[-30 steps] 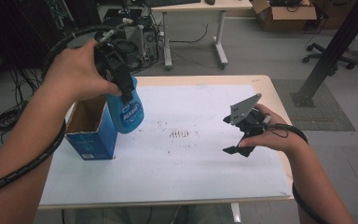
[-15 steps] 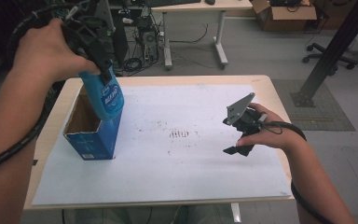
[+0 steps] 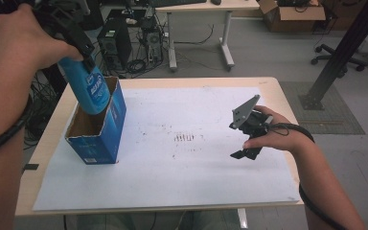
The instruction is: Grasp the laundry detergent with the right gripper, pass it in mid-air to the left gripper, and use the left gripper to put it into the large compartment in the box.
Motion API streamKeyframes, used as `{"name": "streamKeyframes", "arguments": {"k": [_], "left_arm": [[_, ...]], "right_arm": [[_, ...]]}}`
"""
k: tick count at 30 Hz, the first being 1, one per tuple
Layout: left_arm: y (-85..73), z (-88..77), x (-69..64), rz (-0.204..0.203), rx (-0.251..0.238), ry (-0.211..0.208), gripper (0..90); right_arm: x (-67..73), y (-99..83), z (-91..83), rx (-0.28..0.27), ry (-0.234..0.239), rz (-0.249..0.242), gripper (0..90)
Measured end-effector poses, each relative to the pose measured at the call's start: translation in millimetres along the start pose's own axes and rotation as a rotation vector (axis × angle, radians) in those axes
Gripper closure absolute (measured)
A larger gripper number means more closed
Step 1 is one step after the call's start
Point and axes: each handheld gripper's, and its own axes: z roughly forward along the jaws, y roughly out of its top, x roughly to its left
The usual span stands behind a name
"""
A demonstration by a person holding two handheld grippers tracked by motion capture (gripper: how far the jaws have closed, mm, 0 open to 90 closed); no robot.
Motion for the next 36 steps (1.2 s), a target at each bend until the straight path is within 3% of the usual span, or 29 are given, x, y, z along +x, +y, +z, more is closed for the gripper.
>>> {"name": "streamKeyframes", "arguments": {"k": [7, 12, 15, 23, 36], "left_arm": [[0.9, 1.1, 13.7, -0.048, 0.002, 0.008, 38.3], [0.3, 7.1, 22.1, -0.122, 0.000, 0.026, 38.3], [0.1, 11.4, 25.1, -0.145, 0.001, 0.035, 38.3], [-1.6, 25.1, 32.4, -0.149, 0.010, 0.040, 38.3], [-8.5, 55.3, 40.5, -0.152, 0.018, 0.013, 38.2]], "right_arm": [[-1.6, 0.4, 3.7, 0.001, 0.009, 0.001, 2.6], [-2.6, 1.2, 5.3, 0.005, 0.016, 0.000, 2.7], [-3.0, 1.7, 6.4, 0.012, 0.020, -0.001, 2.7], [-2.7, 2.1, 6.7, 0.017, 0.023, 0.001, 2.6], [-4.5, 8.3, 3.4, 0.048, 0.037, -0.001, 2.6]]}}
